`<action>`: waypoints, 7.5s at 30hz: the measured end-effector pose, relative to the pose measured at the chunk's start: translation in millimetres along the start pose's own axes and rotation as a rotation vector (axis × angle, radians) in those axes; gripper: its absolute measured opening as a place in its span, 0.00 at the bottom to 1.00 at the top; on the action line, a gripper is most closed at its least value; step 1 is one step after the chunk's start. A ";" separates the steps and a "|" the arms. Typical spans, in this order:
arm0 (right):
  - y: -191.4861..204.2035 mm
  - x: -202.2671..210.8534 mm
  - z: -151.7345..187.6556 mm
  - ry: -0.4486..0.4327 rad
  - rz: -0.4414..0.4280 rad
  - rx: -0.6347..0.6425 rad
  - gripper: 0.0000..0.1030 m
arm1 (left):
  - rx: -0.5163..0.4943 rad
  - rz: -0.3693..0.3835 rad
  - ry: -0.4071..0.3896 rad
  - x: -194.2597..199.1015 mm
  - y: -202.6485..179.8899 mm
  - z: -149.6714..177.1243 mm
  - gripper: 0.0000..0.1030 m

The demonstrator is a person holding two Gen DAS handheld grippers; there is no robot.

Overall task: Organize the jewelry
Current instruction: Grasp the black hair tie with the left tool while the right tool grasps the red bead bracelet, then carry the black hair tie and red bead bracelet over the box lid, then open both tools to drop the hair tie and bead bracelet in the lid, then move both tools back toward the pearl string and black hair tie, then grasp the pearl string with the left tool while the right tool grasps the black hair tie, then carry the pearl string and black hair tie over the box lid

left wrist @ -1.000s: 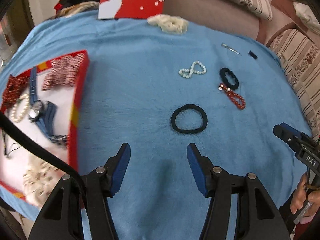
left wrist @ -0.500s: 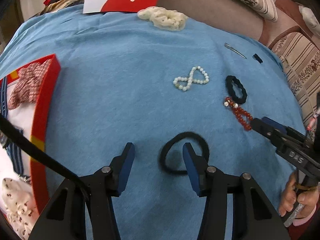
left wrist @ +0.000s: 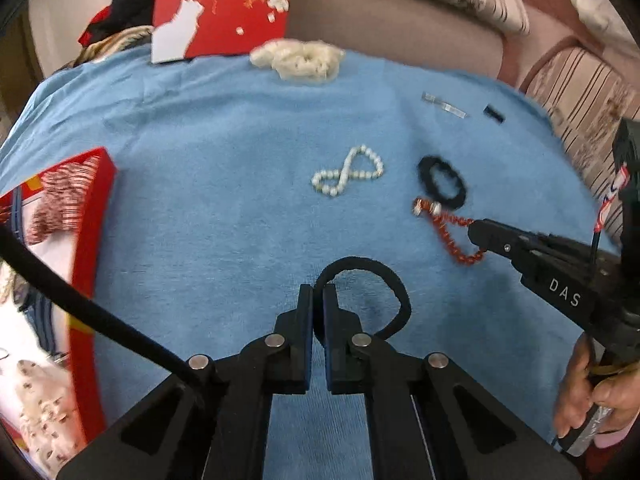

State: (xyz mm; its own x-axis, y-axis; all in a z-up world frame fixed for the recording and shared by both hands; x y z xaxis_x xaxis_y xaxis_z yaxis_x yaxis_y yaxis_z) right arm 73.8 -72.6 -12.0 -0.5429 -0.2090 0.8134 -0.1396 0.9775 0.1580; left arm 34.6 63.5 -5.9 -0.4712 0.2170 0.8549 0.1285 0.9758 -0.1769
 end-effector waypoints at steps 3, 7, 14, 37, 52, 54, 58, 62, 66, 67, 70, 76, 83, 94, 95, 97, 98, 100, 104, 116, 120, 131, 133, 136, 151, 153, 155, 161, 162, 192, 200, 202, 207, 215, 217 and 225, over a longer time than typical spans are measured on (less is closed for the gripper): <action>9.5 25.0 -6.7 -0.042 -0.005 0.017 0.08 | 0.035 0.041 -0.032 29.1 5.1 -0.2 0.04; 19.5 52.0 -12.8 -0.083 -0.011 0.037 0.08 | 0.080 0.071 -0.086 71.3 18.9 1.3 0.04; 33.2 86.3 -13.6 -0.119 -0.029 0.042 0.08 | 0.180 0.053 -0.167 133.4 66.2 17.3 0.04; 187.3 109.7 -31.4 -0.116 -0.256 0.202 0.08 | 0.449 -0.212 -0.232 204.0 282.2 62.8 0.04; 349.9 53.7 -25.3 -0.021 -0.357 0.412 0.08 | 0.490 -0.208 -0.139 158.4 323.2 67.2 0.04; 368.2 43.4 -20.6 0.000 -0.370 0.433 0.08 | 0.486 -0.234 -0.112 150.6 328.4 67.0 0.04; 407.1 18.0 -8.5 0.051 -0.399 0.475 0.08 | 0.500 -0.248 -0.071 139.2 340.2 70.3 0.04; 427.7 -0.2 -0.8 0.086 -0.423 0.476 0.09 | 0.518 -0.247 -0.054 134.8 346.2 74.4 0.04; 427.1 -23.0 2.6 0.124 -0.412 0.451 0.09 | 0.522 -0.254 -0.031 129.1 350.3 77.8 0.04; 424.6 -26.4 3.2 0.133 -0.408 0.442 0.09 | 0.521 -0.254 -0.030 128.5 350.7 77.6 0.04; 414.3 -39.0 3.3 0.149 -0.378 0.422 0.09 | 0.518 -0.253 -0.032 127.8 350.9 77.3 0.04; 395.5 -53.7 2.3 0.164 -0.324 0.399 0.09 | 0.514 -0.255 -0.033 126.7 350.3 75.7 0.04; 388.3 -63.4 5.1 0.184 -0.305 0.394 0.09 | 0.528 -0.254 -0.044 126.7 348.9 72.7 0.04; 399.8 -71.9 14.7 0.215 -0.344 0.395 0.09 | 0.558 -0.221 -0.122 154.8 343.9 71.4 0.22; 401.1 -73.1 15.6 0.218 -0.345 0.397 0.09 | 0.560 -0.220 -0.130 157.8 343.2 71.6 0.24; 404.0 -75.2 17.9 0.223 -0.345 0.401 0.09 | 0.562 -0.223 -0.148 166.5 341.9 72.4 0.29; 404.9 -76.1 18.8 0.225 -0.346 0.403 0.09 | 0.563 -0.225 -0.155 169.6 341.1 73.0 0.32; 406.0 -77.3 19.8 0.229 -0.354 0.403 0.09 | 0.565 -0.234 -0.167 176.3 340.0 74.8 0.34; 403.5 -76.3 17.1 0.235 -0.375 0.371 0.31 | 0.571 -0.250 -0.177 187.3 338.0 78.1 0.38; 311.9 0.4 -5.4 0.088 -0.332 0.296 0.48 | 0.528 -0.283 -0.207 215.6 299.4 77.4 0.51; 237.0 20.8 1.9 0.061 -0.257 0.201 0.49 | 0.461 -0.276 -0.201 215.7 266.3 72.0 0.53; 49.7 65.4 43.3 0.027 -0.038 -0.067 0.49 | 0.237 -0.182 -0.128 183.8 136.2 60.1 0.60; 30.6 70.4 50.1 0.024 -0.015 -0.088 0.49 | 0.185 -0.167 -0.106 175.4 110.0 60.0 0.60; 15.0 73.9 58.6 0.016 0.007 -0.097 0.50 | 0.123 -0.159 -0.087 165.9 79.9 60.3 0.60; -27.1 59.3 70.5 0.016 0.008 -0.158 0.51 | -0.018 -0.225 -0.031 128.6 25.3 52.5 0.60; -31.4 55.9 68.1 0.018 0.007 -0.166 0.51 | -0.021 -0.228 -0.021 122.1 24.4 49.9 0.60; -34.6 52.5 65.5 0.020 0.009 -0.169 0.51 | -0.023 -0.229 -0.011 115.2 23.9 47.1 0.60; -41.6 40.4 52.9 0.026 0.015 -0.168 0.51 | -0.030 -0.232 0.021 91.5 24.2 37.2 0.60; -42.6 38.2 50.3 0.026 0.017 -0.166 0.51 | -0.032 -0.233 0.026 87.0 24.7 35.0 0.60; -58.5 -55.6 -40.4 0.017 0.030 -0.049 0.51 | -0.074 0.016 0.103 -88.6 -29.8 -103.4 0.49; -48.9 -66.1 -43.7 0.003 0.124 0.049 0.43 | -0.194 -0.040 0.049 -97.3 -47.1 -98.8 0.40; -47.7 -66.5 -44.1 -0.005 0.153 0.070 0.24 | -0.208 -0.053 0.032 -97.6 -49.1 -98.4 0.11; -47.7 -59.4 -48.3 -0.012 0.155 0.060 0.10 | -0.102 0.044 0.039 -83.8 -45.6 -98.6 0.05; -35.5 -0.7 -56.2 -0.086 0.110 0.019 0.09 | -0.027 0.133 -0.045 7.1 -31.1 -88.6 0.05; -29.1 14.4 -56.0 -0.098 0.093 0.011 0.09 | -0.005 0.152 -0.064 34.5 -23.0 -81.0 0.05; 5.6 63.5 -44.0 -0.126 0.026 0.008 0.10 | 0.062 0.160 -0.118 118.6 18.4 -46.5 0.05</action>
State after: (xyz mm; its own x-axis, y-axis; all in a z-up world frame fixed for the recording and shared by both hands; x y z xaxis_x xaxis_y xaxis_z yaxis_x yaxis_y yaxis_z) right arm 74.9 -79.1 65.1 -0.6462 -0.1857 0.7403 -0.1302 0.9825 0.1329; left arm 21.6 106.0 114.9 -0.5488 0.3670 0.7510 0.1574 0.9278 -0.3384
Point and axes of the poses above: each gripper's, at about its wrist camera, not at the fingertips, and x roughly against the way its jaws point, y to its left, z to its underside, the point moved 7 cm from there along -x, roughly the way its jaws point, and after that the axes turned 5 degrees about x, right-handed, at the moved point
